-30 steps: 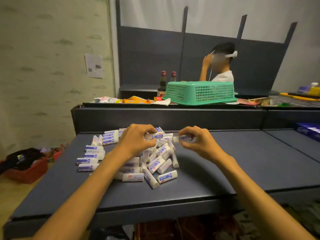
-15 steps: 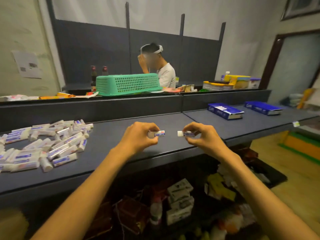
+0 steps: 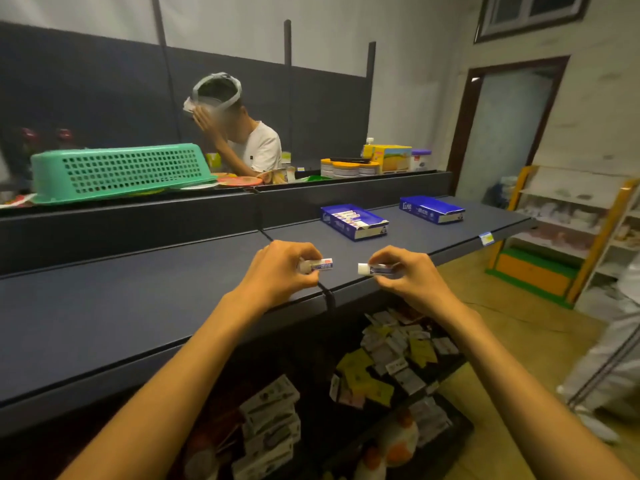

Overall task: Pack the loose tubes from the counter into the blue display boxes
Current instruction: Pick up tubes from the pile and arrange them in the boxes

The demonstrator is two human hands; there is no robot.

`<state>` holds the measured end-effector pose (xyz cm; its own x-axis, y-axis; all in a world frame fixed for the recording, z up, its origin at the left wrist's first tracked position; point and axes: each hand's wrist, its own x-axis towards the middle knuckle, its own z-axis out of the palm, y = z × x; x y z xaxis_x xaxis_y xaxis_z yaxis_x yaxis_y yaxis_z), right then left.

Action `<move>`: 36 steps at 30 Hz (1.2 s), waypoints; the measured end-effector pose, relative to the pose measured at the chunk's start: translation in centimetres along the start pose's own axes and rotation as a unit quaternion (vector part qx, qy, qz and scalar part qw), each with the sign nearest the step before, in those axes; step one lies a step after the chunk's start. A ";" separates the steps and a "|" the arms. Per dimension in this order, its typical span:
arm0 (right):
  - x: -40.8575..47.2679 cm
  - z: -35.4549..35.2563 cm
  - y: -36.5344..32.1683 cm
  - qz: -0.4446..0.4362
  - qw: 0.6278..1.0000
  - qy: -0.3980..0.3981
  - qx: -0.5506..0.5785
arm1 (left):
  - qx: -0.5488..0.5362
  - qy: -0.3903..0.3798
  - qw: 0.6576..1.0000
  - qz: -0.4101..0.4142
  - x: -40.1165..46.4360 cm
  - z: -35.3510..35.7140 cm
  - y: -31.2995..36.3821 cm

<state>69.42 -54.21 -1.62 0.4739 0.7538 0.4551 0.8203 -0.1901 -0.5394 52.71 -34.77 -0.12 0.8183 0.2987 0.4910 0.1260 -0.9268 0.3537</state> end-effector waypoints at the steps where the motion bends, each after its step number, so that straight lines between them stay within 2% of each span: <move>1: 0.7 -0.5 1.3 0.001 1.000 0.002 0.001 | -0.004 0.000 1.000 0.001 1.3 1.0 0.2; 12: 12.5 -5.0 14.1 -0.001 1.000 0.001 -0.025 | 0.001 0.018 1.000 -0.021 16.6 8.6 -0.5; 18: 18.8 -5.3 18.7 -0.022 0.999 -0.024 -0.002 | 0.016 0.025 0.997 -0.066 22.2 10.7 -2.1; 29: 29.1 -3.0 24.9 -0.113 0.988 -0.103 0.021 | 0.065 0.059 0.979 -0.182 26.8 13.4 -2.9; 36: 32.8 0.0 25.7 -0.157 0.973 -0.166 0.042 | 0.093 0.070 0.966 -0.229 27.1 14.4 -3.5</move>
<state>106.03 -34.38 -0.49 0.0642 0.9308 0.3599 0.8725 0.1227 -0.4730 82.57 -26.72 0.52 0.5702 0.7033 0.4245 0.5660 -0.7109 0.4175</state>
